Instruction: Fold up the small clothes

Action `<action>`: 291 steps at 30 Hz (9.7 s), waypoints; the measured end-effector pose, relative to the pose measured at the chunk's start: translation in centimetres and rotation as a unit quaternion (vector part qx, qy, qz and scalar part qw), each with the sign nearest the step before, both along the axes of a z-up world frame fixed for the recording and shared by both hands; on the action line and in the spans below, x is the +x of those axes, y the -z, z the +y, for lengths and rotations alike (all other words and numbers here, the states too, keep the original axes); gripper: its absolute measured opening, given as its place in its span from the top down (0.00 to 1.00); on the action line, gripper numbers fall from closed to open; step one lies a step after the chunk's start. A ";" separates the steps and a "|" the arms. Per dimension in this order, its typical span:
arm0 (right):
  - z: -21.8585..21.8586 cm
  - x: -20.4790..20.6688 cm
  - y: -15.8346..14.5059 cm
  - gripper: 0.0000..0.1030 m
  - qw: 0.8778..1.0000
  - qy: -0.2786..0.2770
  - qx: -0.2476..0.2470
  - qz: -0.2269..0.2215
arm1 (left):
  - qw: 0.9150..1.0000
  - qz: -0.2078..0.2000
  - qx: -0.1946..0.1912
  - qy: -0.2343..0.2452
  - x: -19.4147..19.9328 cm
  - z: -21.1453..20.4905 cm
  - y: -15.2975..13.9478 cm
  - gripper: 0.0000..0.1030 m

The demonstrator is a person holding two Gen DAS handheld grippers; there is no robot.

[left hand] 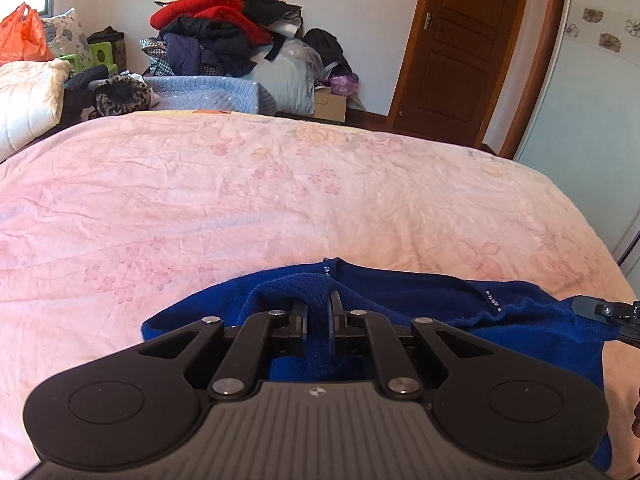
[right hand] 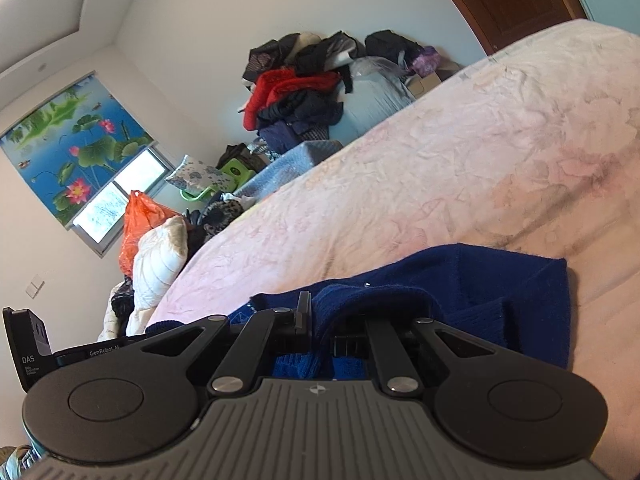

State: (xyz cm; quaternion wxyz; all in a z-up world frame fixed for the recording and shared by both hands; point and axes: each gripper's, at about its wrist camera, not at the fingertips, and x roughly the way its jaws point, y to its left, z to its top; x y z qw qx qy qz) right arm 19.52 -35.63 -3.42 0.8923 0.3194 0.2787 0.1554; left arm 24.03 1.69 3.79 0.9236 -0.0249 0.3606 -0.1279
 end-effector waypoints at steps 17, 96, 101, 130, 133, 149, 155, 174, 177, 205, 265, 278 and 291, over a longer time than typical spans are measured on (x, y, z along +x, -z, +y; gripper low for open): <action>-1.4 2.5 3.8 0.48 0.997 0.064 0.017 0.042 | 0.996 0.081 -0.031 -0.016 4.6 0.7 3.5 0.87; 6.2 -14.4 -0.2 0.59 0.951 0.033 -0.308 0.007 | 0.997 0.015 0.066 0.036 -16.8 9.9 3.0 0.96; 11.4 -10.7 0.3 0.40 0.949 -0.049 -0.312 -0.017 | 0.997 -0.004 0.070 0.039 -15.3 6.4 1.6 0.92; 16.2 -10.2 4.8 0.00 0.931 -0.038 -0.362 0.005 | 0.987 0.003 0.162 -0.014 -16.3 1.4 7.0 0.91; 15.7 -10.3 3.7 0.04 0.934 -0.047 -0.354 -0.005 | 0.989 0.015 0.146 -0.007 -16.3 2.4 6.3 0.89; 25.2 -11.2 -0.1 0.03 0.840 -0.120 -0.506 -0.153 | 0.988 0.000 0.137 -0.075 -8.2 6.0 2.4 0.19; 27.0 -11.6 -0.2 0.01 0.841 -0.129 -0.504 -0.147 | 0.983 0.007 0.164 -0.079 -7.3 5.2 3.4 0.19; 30.8 -12.8 1.7 0.02 0.807 -0.184 -0.539 -0.154 | 0.988 0.021 0.148 -0.037 -4.4 6.2 4.4 0.19; 31.6 -13.3 2.2 0.03 0.799 -0.196 -0.546 -0.158 | 0.994 0.046 0.097 -0.015 -2.8 7.8 4.3 0.19; 36.8 -10.7 5.4 0.48 0.737 -0.152 -0.623 -0.216 | 0.986 0.116 -0.109 0.043 6.5 7.1 7.1 0.49; 12.8 -17.5 -0.4 0.91 0.949 0.018 -0.279 -0.146 | 0.993 0.025 0.055 0.102 -2.0 -19.5 -2.7 0.89; 8.1 -17.7 1.4 0.90 0.966 0.049 -0.229 -0.112 | 0.986 0.037 0.086 0.138 -2.8 -25.5 -0.2 0.89; 4.1 -16.0 4.8 0.79 0.992 0.057 -0.105 -0.028 | 0.986 0.089 0.018 0.138 -1.3 -26.9 1.2 0.66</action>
